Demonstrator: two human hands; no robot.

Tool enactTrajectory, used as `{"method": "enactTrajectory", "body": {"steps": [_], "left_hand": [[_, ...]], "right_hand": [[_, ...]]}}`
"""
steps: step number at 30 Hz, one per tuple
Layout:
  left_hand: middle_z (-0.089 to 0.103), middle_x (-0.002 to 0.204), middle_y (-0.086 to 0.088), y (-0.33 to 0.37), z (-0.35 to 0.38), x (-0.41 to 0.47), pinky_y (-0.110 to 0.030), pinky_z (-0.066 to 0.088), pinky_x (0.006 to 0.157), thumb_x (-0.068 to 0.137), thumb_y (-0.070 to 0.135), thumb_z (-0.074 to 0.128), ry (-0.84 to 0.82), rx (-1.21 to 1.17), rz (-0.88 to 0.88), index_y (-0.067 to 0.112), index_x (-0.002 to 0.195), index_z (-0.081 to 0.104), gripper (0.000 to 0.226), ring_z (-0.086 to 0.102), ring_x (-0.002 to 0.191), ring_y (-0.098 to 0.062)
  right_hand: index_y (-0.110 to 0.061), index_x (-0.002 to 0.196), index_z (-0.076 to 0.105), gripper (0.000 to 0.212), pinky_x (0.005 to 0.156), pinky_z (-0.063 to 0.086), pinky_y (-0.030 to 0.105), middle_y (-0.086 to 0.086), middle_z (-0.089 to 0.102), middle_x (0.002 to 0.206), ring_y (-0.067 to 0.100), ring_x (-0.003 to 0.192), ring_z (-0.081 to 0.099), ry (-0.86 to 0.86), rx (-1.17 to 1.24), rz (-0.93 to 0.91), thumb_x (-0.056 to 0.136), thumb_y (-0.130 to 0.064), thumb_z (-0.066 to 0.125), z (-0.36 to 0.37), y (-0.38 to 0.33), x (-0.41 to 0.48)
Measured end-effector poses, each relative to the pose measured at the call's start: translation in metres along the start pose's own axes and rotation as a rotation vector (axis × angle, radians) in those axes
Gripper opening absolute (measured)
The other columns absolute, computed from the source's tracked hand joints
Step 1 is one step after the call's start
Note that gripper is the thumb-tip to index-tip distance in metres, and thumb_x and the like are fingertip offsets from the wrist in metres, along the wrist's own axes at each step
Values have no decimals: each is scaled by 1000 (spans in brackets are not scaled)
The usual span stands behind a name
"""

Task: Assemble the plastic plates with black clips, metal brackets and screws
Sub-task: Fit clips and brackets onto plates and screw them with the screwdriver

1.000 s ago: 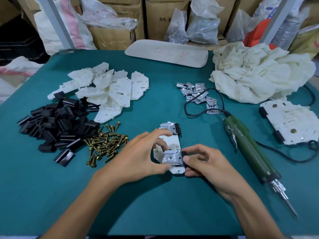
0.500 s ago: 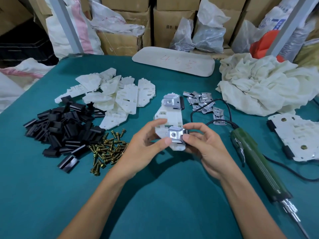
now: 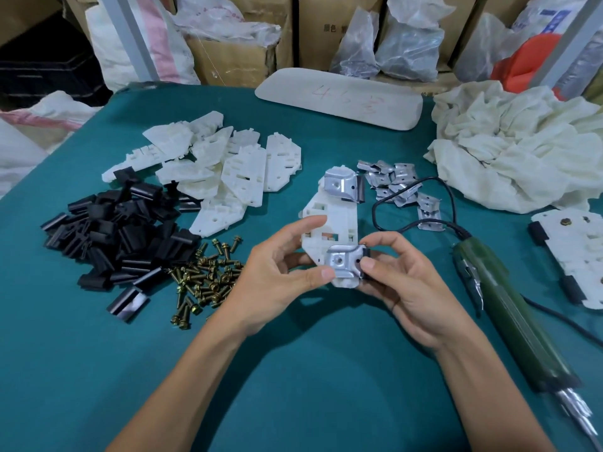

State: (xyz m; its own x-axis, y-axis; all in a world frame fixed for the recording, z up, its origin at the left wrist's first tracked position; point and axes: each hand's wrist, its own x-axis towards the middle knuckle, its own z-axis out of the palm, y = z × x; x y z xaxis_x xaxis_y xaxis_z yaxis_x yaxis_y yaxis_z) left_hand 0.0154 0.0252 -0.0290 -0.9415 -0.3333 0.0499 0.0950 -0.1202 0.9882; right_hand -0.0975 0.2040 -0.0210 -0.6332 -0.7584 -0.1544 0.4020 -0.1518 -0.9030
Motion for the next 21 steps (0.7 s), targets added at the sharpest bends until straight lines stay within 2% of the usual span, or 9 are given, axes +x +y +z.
{"method": "enactTrajectory", "body": {"steps": [4, 6, 8, 11, 14, 16, 21], "left_hand": [[68, 128, -3, -2, -1, 0, -36, 52, 101, 78, 22, 83, -36, -35, -22, 41, 130, 63, 59, 67, 111, -19], [68, 129, -2, -2, 0, -2, -34, 52, 101, 82, 20, 80, -64, -57, -32, 40, 133, 62, 58, 66, 114, -19], [67, 131, -3, -2, 0, -3, -31, 52, 99, 84, 18, 78, -78, -84, -46, 36, 135, 60, 58, 66, 117, -20], [66, 131, -11, -2, -3, -1, -36, 53, 97, 83, 15, 78, -44, -186, -80, 28, 136, 61, 57, 65, 119, -27], [67, 129, -16, -1, -9, 0, -32, 54, 94, 86, 13, 75, -32, -319, -133, 21, 138, 60, 55, 66, 117, -26], [67, 130, -15, -1, -11, 0, -29, 54, 93, 84, 15, 74, -38, -364, -150, 20, 138, 59, 56, 66, 117, -24], [68, 129, -14, -2, -7, 0, -25, 55, 90, 79, 17, 77, -2, -396, -166, 20, 139, 56, 63, 67, 116, -22]], "right_hand": [[-24, 99, 72, 22, 74, 60, 29, 23, 65, 100, 27, 89, 67, 32, -24, 2, 79, -14, 76, 4, 1, -1], [-24, 94, 74, 21, 73, 60, 31, 27, 60, 103, 31, 89, 63, 54, -27, 4, 76, -14, 77, 6, 2, -1], [-24, 93, 75, 20, 72, 60, 30, 28, 63, 103, 29, 89, 64, 61, -35, -5, 75, -15, 78, 7, 3, -1], [-23, 106, 76, 34, 76, 60, 30, 17, 72, 101, 25, 91, 68, 30, -57, -33, 74, -18, 86, 6, 2, -2], [-26, 121, 72, 50, 91, 59, 34, 11, 75, 114, 21, 98, 70, -10, -138, -68, 73, -21, 85, 5, 2, -2], [-30, 119, 72, 49, 96, 56, 33, 10, 75, 116, 20, 100, 71, 2, -175, -101, 73, -23, 85, 6, 3, -2], [-30, 113, 75, 45, 91, 54, 22, 10, 77, 114, 18, 102, 73, 40, -196, -153, 70, -29, 86, 7, 5, -3]]}}
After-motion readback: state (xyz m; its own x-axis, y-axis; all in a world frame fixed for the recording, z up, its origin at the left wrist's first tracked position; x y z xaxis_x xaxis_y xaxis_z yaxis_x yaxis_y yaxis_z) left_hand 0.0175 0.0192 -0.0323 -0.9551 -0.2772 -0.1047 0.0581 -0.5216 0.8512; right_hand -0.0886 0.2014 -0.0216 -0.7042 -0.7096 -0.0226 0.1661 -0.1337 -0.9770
